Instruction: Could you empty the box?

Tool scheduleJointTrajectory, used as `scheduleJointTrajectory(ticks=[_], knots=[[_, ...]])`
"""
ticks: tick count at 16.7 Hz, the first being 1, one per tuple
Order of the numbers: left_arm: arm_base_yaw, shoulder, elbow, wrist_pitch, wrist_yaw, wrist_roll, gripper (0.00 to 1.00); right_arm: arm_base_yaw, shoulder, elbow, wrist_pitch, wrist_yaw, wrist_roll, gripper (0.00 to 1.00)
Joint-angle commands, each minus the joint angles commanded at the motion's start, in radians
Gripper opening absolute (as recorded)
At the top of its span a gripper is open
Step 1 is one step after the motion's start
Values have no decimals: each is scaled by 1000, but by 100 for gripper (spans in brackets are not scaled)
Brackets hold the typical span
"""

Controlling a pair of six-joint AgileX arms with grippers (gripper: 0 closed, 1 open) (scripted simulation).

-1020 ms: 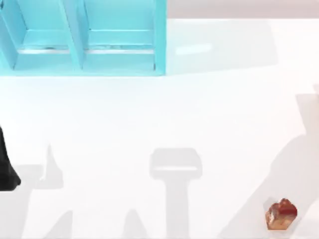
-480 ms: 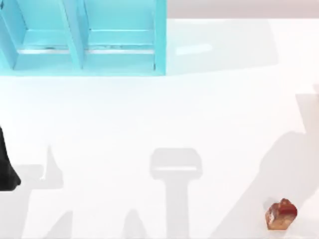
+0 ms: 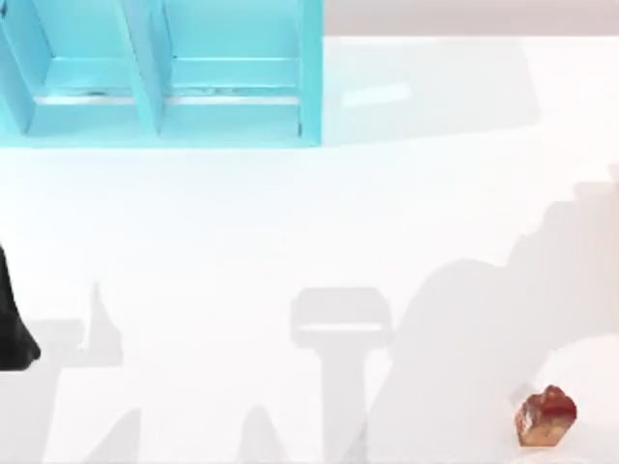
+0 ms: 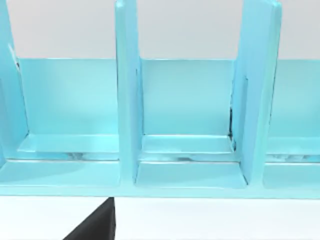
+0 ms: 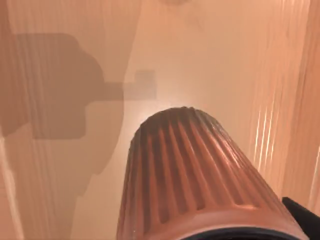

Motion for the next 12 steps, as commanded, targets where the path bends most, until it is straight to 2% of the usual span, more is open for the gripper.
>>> scheduleJointTrajectory(ticks=[8, 12], knots=[[0, 0, 0, 0, 0, 0, 100, 16, 2, 32, -32, 0, 17, 0], [0, 0, 0, 0, 0, 0, 100, 158, 41, 31, 0, 13, 160, 0]])
